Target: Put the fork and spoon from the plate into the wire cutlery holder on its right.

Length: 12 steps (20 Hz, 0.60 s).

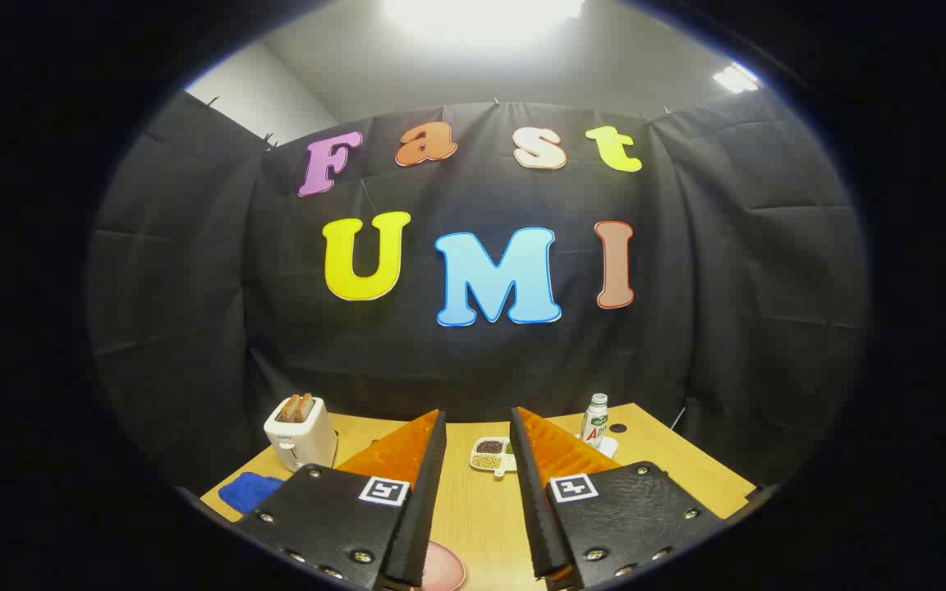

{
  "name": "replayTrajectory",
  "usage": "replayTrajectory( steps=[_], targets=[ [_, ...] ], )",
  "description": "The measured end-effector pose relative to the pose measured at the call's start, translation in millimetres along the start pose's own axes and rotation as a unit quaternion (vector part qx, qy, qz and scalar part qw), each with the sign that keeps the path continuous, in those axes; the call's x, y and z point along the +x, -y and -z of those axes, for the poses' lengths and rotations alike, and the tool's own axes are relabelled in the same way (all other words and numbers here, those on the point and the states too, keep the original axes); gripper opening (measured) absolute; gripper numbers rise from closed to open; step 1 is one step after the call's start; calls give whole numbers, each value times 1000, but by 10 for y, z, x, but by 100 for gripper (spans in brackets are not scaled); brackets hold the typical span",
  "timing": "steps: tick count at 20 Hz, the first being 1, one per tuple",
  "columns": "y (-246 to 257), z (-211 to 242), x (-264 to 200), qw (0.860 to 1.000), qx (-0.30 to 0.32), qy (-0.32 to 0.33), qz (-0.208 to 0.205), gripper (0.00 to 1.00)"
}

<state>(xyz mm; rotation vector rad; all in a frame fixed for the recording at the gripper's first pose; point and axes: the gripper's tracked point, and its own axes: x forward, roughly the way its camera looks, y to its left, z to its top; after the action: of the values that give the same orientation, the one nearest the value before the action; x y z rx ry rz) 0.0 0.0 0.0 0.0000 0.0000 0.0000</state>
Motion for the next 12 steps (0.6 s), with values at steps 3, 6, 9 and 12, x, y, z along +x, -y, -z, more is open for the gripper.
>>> replayTrajectory(
  steps=[3,6,9,12],
  targets=[
    [-13,28,11,1000,0,-4,-2,48],
    [-36,73,32,1000,-2,-11,-5,48],
    [-46,121,41,1000,-4,-18,-8,48],
    [-58,142,59,1000,-5,-22,-10,48]
  ],
)
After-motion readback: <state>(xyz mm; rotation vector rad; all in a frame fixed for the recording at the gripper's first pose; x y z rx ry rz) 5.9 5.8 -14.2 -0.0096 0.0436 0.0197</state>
